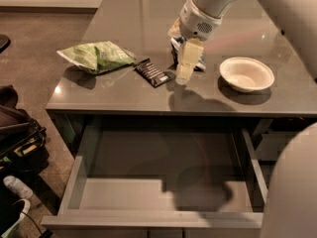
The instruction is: Place rxbar chocolate into top drawer
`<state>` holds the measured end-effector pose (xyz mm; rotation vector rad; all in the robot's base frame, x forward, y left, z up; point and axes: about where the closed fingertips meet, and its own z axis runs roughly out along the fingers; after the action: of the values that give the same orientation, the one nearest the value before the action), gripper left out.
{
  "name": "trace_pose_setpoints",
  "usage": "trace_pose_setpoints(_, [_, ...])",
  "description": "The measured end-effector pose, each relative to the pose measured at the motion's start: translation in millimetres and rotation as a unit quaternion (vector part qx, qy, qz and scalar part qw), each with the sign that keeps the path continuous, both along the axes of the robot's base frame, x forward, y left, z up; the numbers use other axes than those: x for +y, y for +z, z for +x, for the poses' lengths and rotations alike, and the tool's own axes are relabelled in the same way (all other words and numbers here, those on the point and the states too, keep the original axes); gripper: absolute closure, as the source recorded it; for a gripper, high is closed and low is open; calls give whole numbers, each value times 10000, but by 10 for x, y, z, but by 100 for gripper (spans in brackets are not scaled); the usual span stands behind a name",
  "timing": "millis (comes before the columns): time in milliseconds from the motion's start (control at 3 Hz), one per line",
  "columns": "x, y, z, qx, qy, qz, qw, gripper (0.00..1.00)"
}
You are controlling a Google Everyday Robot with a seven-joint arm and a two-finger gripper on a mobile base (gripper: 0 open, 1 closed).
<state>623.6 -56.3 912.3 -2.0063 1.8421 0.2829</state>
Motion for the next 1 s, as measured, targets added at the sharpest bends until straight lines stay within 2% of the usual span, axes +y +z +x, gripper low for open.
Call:
trace_pose_setpoints(667, [423, -195, 372, 98, 493, 576, 9971, 0])
trace_pose_setpoints(1000, [437, -192, 415, 69, 483, 619, 9969, 0])
